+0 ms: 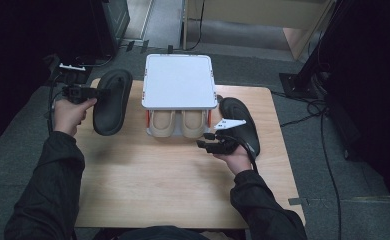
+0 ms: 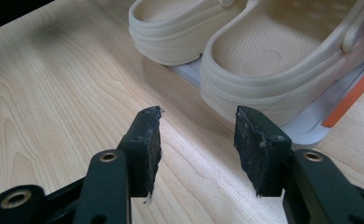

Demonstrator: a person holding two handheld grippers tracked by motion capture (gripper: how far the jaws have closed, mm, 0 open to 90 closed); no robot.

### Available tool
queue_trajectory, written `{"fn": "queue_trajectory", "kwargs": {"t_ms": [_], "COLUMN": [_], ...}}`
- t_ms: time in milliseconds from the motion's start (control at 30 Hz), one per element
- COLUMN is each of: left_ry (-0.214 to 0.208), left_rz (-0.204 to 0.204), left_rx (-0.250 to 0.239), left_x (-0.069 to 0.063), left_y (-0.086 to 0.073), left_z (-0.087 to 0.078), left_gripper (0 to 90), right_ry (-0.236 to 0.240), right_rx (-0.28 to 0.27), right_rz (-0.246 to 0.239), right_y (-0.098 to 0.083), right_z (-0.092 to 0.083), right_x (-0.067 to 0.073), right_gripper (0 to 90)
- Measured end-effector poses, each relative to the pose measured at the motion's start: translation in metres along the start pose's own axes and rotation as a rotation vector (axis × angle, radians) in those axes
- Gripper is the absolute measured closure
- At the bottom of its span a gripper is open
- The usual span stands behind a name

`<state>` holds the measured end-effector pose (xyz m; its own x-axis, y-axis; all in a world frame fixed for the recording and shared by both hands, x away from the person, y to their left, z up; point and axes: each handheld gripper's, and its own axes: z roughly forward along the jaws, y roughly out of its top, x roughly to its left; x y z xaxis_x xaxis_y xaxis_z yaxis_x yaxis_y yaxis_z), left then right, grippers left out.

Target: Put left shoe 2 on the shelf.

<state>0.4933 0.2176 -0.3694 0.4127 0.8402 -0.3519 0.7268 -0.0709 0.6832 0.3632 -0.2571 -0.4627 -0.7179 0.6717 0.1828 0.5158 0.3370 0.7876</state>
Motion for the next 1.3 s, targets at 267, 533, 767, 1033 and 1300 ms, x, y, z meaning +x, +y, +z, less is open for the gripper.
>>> {"fn": "queue_trajectory", "kwargs": {"t_ms": [267, 533, 767, 1033, 1300], "left_ry": [-0.013, -0.011, -0.007, -0.037, -0.041], "left_rz": [-0.012, 0.013, 0.026, 0.03, 0.041], "left_rx": [-0.02, -0.038, -0.035, -0.032, -0.022], "left_x": [-0.016, -0.04, -0.062, -0.088, -0.11], "left_y": [0.027, 0.051, 0.072, 0.083, 0.089], "left_z": [-0.005, -0.003, 0.004, 0.025, 0.049], "left_gripper": [68.3, 68.3, 68.3, 68.3, 68.3], "right_ry": [0.001, 0.004, 0.003, 0.006, 0.008], "right_rx": [0.004, 0.001, 0.007, 0.014, 0.013], "right_rz": [-0.002, 0.0, -0.01, -0.015, -0.021], "right_y": [0.0, 0.0, 0.0, 0.0, 0.0], "right_z": [0.001, -0.001, 0.0, 0.001, -0.002], "right_x": [0.0, 0.0, 0.001, 0.002, 0.003], "right_gripper": [51.3, 51.3, 51.3, 51.3, 51.1]}}
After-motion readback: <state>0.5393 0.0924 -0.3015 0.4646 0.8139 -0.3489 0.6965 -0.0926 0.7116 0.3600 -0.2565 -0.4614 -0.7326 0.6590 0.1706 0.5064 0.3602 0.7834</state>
